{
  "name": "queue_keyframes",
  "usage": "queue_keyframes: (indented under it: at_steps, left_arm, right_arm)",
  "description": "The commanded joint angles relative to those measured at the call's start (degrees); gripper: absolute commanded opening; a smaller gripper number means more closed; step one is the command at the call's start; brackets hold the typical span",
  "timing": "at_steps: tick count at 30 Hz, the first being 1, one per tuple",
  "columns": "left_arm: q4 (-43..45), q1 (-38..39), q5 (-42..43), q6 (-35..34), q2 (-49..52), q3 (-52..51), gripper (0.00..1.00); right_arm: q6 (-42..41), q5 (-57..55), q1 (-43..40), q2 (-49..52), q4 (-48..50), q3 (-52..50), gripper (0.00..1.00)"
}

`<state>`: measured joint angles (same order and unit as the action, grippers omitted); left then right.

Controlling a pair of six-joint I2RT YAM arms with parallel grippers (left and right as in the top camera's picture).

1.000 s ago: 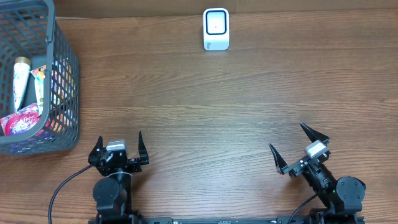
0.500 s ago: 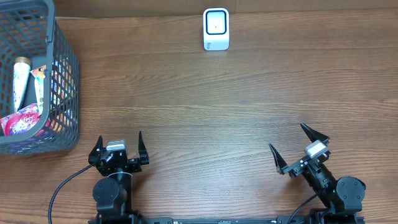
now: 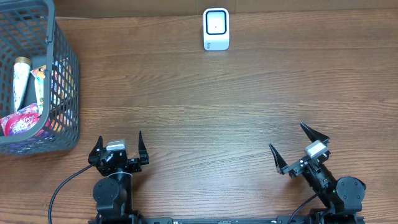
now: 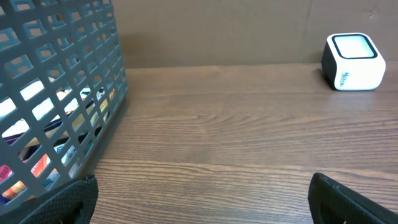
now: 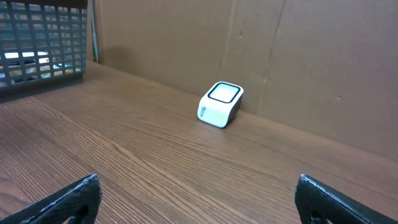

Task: Scan the item barcode

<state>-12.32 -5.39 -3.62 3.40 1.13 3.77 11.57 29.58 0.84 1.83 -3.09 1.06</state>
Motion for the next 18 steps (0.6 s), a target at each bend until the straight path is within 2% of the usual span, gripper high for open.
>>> queue_keyframes:
  at_steps: [1, 14, 18]
  left_arm:
    - [-0.5, -0.5, 0.5, 0.9, -0.1, 0.1, 1.00]
    - [-0.5, -0.5, 0.7, 0.9, -0.1, 0.1, 1.00]
    - [-0.5, -0.5, 7.1, -1.1, -0.1, 0.1, 1.00]
  right_arm:
    - [-0.5, -0.2, 0.1, 0.0, 0.2, -0.6, 1.00]
    - [-0.5, -0.2, 0.1, 0.0, 0.2, -0.6, 1.00]
    - [-0.5, -0.2, 0.1, 0.0, 0.2, -0.6, 1.00]
